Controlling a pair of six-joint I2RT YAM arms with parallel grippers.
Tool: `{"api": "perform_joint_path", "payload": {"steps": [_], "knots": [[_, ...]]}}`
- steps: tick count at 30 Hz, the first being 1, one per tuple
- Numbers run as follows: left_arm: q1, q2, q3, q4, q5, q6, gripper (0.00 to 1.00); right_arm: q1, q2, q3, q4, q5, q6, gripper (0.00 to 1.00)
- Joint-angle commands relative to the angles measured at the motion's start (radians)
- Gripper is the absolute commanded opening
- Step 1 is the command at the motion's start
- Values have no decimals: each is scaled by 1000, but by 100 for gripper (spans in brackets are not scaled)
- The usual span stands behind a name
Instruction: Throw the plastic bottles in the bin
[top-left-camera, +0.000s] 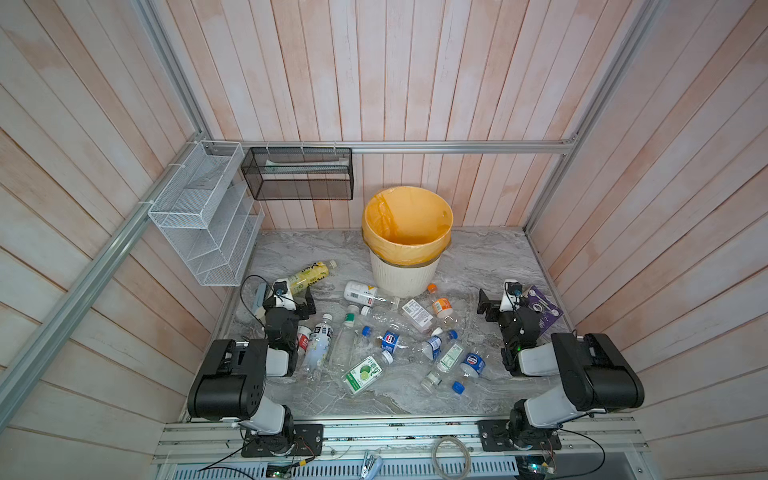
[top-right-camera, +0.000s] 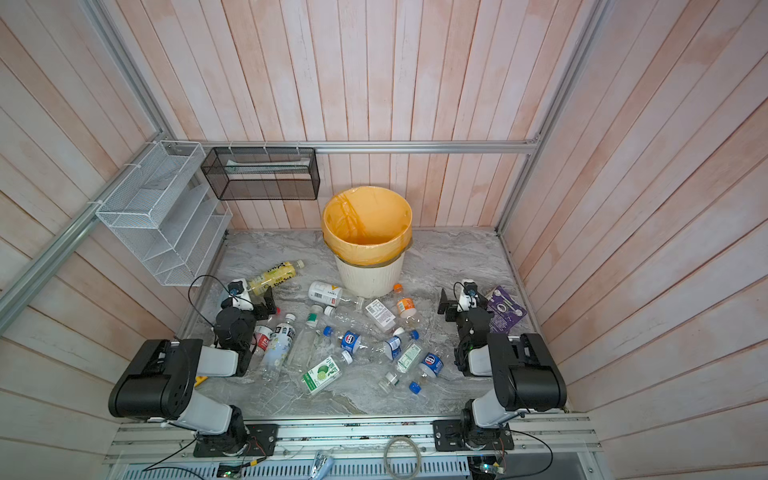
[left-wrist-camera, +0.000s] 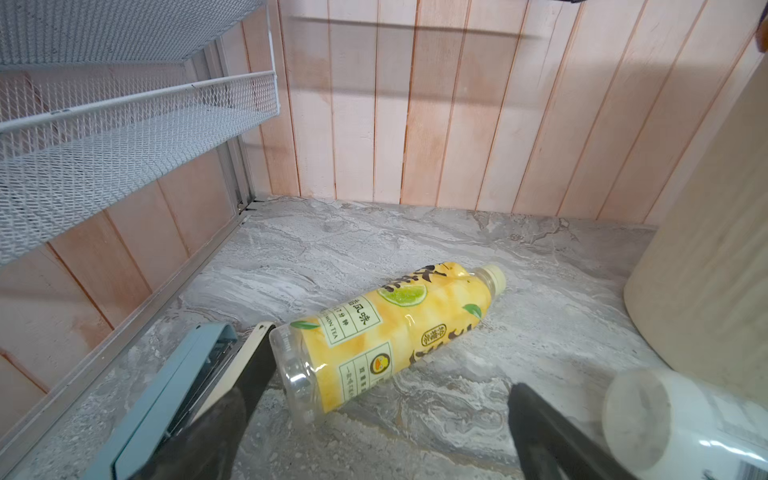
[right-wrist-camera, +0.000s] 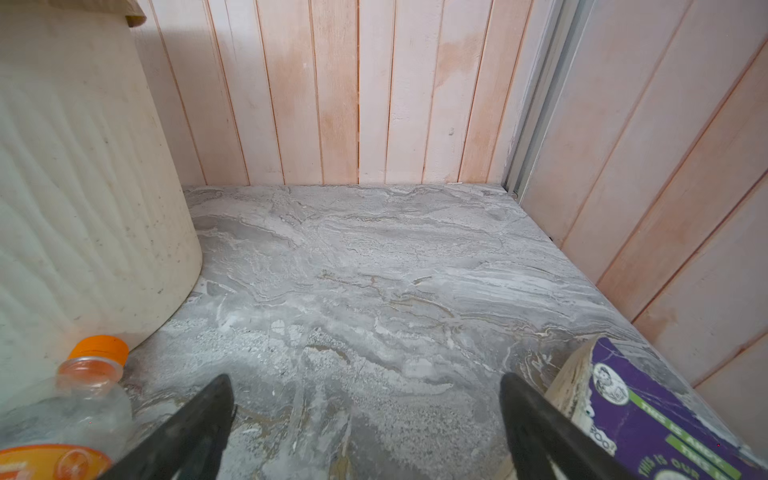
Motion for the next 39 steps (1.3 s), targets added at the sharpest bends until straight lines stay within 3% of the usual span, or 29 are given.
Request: {"api": "perform_joint_path", "payload": {"steps": [1, 33, 35, 37, 39], "knots": [[-2, 11, 15, -3, -14, 8, 100, -3, -4, 11, 14, -11, -3, 100], [4, 7, 15, -6, 4, 3, 100, -12, -8, 7, 17, -26, 3, 95], [9, -1, 31, -31, 37, 12, 99, -12, -36, 45, -69, -16, 7, 95], [7, -37, 86, -161, 64, 22, 100, -11, -84, 133, -271, -9, 24, 93], [8, -100, 198, -420, 47, -3, 100, -12, -121, 220, -481, -10, 71, 90]]}}
